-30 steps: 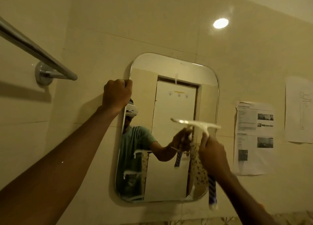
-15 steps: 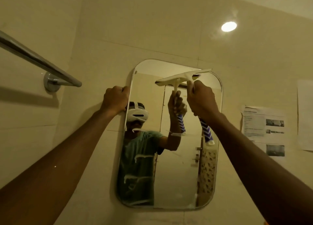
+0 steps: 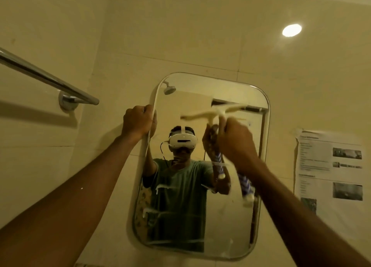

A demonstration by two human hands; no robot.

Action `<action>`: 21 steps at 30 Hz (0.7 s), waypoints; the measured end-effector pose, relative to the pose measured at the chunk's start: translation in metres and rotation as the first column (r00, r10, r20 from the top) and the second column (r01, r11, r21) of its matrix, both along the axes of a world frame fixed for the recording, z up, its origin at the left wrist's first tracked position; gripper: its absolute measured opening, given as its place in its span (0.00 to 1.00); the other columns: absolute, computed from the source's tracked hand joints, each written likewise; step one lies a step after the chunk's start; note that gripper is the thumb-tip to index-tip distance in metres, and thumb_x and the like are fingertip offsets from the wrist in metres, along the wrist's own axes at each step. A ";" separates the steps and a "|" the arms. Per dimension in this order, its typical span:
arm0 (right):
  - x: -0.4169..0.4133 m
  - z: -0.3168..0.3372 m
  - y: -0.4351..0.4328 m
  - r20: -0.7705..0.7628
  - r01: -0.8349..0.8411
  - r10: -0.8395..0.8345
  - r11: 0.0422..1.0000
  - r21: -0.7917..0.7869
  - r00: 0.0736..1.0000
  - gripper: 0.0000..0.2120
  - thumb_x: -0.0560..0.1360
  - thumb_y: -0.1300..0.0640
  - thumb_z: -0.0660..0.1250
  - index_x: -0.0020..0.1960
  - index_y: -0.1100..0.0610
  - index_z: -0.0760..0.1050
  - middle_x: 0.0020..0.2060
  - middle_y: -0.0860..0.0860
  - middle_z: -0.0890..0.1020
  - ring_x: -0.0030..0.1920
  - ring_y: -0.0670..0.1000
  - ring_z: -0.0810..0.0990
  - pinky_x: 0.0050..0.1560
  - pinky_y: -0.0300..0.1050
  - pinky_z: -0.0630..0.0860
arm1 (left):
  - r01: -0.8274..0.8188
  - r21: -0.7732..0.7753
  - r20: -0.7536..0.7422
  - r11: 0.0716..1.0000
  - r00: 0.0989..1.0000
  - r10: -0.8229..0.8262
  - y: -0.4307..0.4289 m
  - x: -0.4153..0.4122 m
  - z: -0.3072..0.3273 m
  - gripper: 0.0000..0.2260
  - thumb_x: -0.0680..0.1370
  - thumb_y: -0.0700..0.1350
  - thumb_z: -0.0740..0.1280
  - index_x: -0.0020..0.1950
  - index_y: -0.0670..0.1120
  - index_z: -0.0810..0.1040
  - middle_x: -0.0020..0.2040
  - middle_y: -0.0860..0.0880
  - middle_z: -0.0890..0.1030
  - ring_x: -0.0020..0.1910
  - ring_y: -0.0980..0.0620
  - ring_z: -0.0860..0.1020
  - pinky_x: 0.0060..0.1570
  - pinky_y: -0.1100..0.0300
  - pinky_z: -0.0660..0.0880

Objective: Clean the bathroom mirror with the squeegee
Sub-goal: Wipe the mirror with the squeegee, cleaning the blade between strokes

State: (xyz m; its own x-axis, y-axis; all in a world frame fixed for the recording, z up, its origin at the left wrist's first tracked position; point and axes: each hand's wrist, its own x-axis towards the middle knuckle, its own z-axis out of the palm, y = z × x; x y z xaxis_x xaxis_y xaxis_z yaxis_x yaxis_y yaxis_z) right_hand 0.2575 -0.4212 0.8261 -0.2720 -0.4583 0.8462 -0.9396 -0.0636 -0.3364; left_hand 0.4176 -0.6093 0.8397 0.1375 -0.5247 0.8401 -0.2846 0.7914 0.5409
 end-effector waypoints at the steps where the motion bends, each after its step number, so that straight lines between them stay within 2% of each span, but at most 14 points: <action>1: 0.001 0.023 -0.004 -0.008 0.005 -0.005 0.999 -0.038 1.000 0.15 0.83 0.49 0.52 0.47 0.56 0.72 0.33 0.51 0.78 0.32 0.50 0.79 0.35 0.47 0.81 | -0.001 0.003 0.001 1.000 1.000 0.001 -0.001 -0.001 0.000 0.19 0.82 0.47 0.54 0.35 0.41 0.73 0.34 0.43 0.75 0.36 0.46 0.73 0.39 0.57 0.66; 3: -0.002 0.057 -0.011 -0.042 0.044 -0.046 0.998 -0.047 0.998 0.17 0.83 0.48 0.51 0.47 0.56 0.72 0.33 0.52 0.78 0.33 0.53 0.82 0.39 0.54 0.83 | -0.001 0.012 0.002 1.000 1.000 0.001 -0.003 -0.001 -0.001 0.20 0.82 0.47 0.54 0.36 0.40 0.74 0.33 0.44 0.74 0.33 0.48 0.72 0.36 0.58 0.66; 5: -0.007 0.060 -0.018 -0.053 0.078 -0.080 0.996 -0.043 0.995 0.15 0.83 0.48 0.51 0.47 0.55 0.70 0.34 0.51 0.78 0.34 0.53 0.82 0.39 0.54 0.83 | 0.000 0.009 0.004 1.000 1.000 0.000 -0.006 -0.002 -0.001 0.20 0.82 0.47 0.54 0.35 0.40 0.74 0.33 0.43 0.75 0.33 0.47 0.72 0.37 0.58 0.66; 8: -0.018 0.005 -0.018 -0.019 0.030 -0.030 1.000 0.000 0.999 0.10 0.83 0.50 0.55 0.50 0.55 0.70 0.36 0.50 0.79 0.36 0.53 0.83 0.35 0.47 0.82 | -0.004 0.000 0.001 1.000 1.000 0.004 -0.009 -0.001 0.000 0.20 0.81 0.47 0.54 0.33 0.40 0.73 0.35 0.39 0.76 0.38 0.42 0.74 0.40 0.55 0.69; 11: -0.028 -0.076 -0.011 0.025 -0.009 0.006 0.993 0.115 1.000 0.04 0.81 0.49 0.60 0.50 0.48 0.69 0.36 0.49 0.80 0.34 0.48 0.82 0.32 0.41 0.82 | 0.018 0.013 -0.002 1.000 1.000 -0.018 -0.010 0.002 0.001 0.21 0.81 0.47 0.54 0.33 0.38 0.73 0.36 0.37 0.78 0.41 0.38 0.76 0.45 0.50 0.74; 14: -0.033 -0.112 -0.007 0.035 0.053 -0.060 0.983 0.176 0.998 0.06 0.80 0.47 0.62 0.51 0.49 0.70 0.34 0.48 0.80 0.31 0.45 0.81 0.30 0.37 0.80 | 0.049 0.047 -0.017 0.998 0.999 -0.048 -0.009 0.004 0.000 0.21 0.81 0.48 0.54 0.36 0.37 0.76 0.40 0.35 0.80 0.43 0.38 0.78 0.48 0.48 0.77; 16: -0.029 -0.106 -0.004 0.014 0.017 -0.019 0.992 0.127 1.000 0.11 0.81 0.45 0.58 0.51 0.52 0.72 0.33 0.48 0.80 0.30 0.44 0.81 0.31 0.38 0.80 | 0.086 0.074 -0.024 0.994 0.996 -0.085 -0.011 0.006 0.000 0.21 0.80 0.49 0.54 0.37 0.37 0.77 0.41 0.36 0.81 0.42 0.39 0.79 0.48 0.47 0.78; 17: -0.024 -0.097 -0.003 -0.038 0.003 0.001 0.995 0.103 0.999 0.11 0.81 0.45 0.57 0.51 0.51 0.72 0.33 0.48 0.80 0.29 0.44 0.80 0.30 0.38 0.79 | 0.122 0.095 -0.034 0.988 0.992 -0.119 -0.010 0.008 0.001 0.21 0.80 0.49 0.54 0.38 0.37 0.77 0.40 0.36 0.81 0.41 0.39 0.80 0.47 0.46 0.79; 19: -0.010 -0.072 -0.008 -0.239 0.032 0.000 0.991 0.127 0.971 0.10 0.82 0.45 0.56 0.50 0.50 0.70 0.31 0.46 0.76 0.26 0.43 0.75 0.26 0.33 0.71 | 0.194 0.126 -0.051 0.973 0.981 -0.189 -0.008 0.010 0.001 0.21 0.79 0.48 0.55 0.39 0.35 0.78 0.37 0.36 0.81 0.34 0.41 0.80 0.43 0.48 0.81; 21: 0.012 -0.050 -0.022 -0.496 0.111 -0.008 0.978 0.179 0.868 0.13 0.82 0.43 0.52 0.51 0.50 0.69 0.30 0.45 0.71 0.26 0.42 0.71 0.28 0.33 0.65 | 0.261 0.146 -0.052 0.954 0.965 -0.256 -0.005 0.014 0.002 0.21 0.79 0.47 0.55 0.40 0.34 0.79 0.35 0.36 0.81 0.27 0.45 0.79 0.35 0.53 0.81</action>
State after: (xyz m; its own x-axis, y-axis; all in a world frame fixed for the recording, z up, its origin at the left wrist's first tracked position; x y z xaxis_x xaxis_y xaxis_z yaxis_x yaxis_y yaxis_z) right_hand 0.2694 -0.4436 0.7756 0.1221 -0.6237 0.7721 -0.9855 0.0163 0.1690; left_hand 0.4313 -0.6140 0.8416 0.0065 -0.6659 0.7460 -0.0617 0.7443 0.6650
